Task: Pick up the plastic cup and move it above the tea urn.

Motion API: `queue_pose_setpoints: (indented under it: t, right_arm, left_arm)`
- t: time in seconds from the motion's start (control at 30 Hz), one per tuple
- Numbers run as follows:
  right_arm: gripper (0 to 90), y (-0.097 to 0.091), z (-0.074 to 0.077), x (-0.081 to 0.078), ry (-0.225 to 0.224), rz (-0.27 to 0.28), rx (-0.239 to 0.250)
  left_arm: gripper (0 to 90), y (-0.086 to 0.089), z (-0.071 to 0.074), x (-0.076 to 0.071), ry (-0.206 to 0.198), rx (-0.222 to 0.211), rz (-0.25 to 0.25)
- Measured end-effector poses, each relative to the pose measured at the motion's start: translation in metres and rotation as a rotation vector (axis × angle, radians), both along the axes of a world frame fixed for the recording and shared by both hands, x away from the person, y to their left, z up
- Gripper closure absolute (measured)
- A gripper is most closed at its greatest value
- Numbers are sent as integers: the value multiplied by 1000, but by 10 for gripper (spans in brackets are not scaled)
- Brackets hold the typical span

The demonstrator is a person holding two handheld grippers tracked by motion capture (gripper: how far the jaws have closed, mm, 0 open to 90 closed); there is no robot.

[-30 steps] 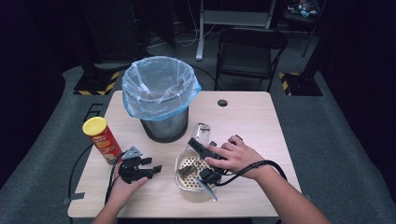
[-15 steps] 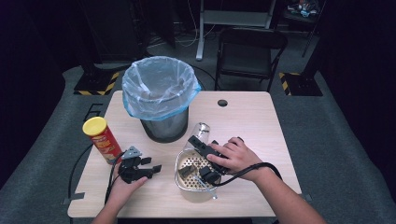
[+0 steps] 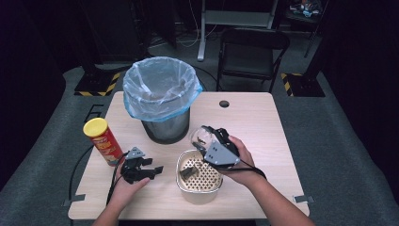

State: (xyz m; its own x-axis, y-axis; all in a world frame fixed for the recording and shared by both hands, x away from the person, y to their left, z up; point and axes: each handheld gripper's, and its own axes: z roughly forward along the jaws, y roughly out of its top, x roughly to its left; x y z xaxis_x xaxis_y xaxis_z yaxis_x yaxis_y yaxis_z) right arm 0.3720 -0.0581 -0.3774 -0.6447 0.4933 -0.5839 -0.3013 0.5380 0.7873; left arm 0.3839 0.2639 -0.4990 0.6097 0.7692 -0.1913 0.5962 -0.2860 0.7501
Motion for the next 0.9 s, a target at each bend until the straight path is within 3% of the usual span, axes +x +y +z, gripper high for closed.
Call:
queue_pose_setpoints:
  t: [0.17, 0.27, 0.37, 0.5, 0.53, 0.77, 0.9]
  right_arm:
    - [391, -15, 5, 17, 300, 40, 182]
    - [391, -22, 7, 23, 444, 53, 284]
    - [390, -28, 12, 28, 517, 73, 359]
    - [386, -32, 26, 31, 593, 92, 397]
    - [386, -32, 26, 31, 593, 92, 397]
    - [376, -28, 71, 34, 609, 75, 386]
    - [361, -23, 94, 38, 606, 47, 388]
  left_arm:
    - [345, -1, -2, 2, 14, -7, 4]
    - [342, -1, -4, 2, 16, -4, 11]
    - [339, 0, -6, 3, 26, 10, 13]
    - [337, 2, -10, 4, 37, 20, 25]
    - [336, 2, -10, 4, 37, 20, 25]
    - [335, 2, -14, 5, 52, 41, 17]
    - [335, 2, -17, 6, 53, 74, 12]
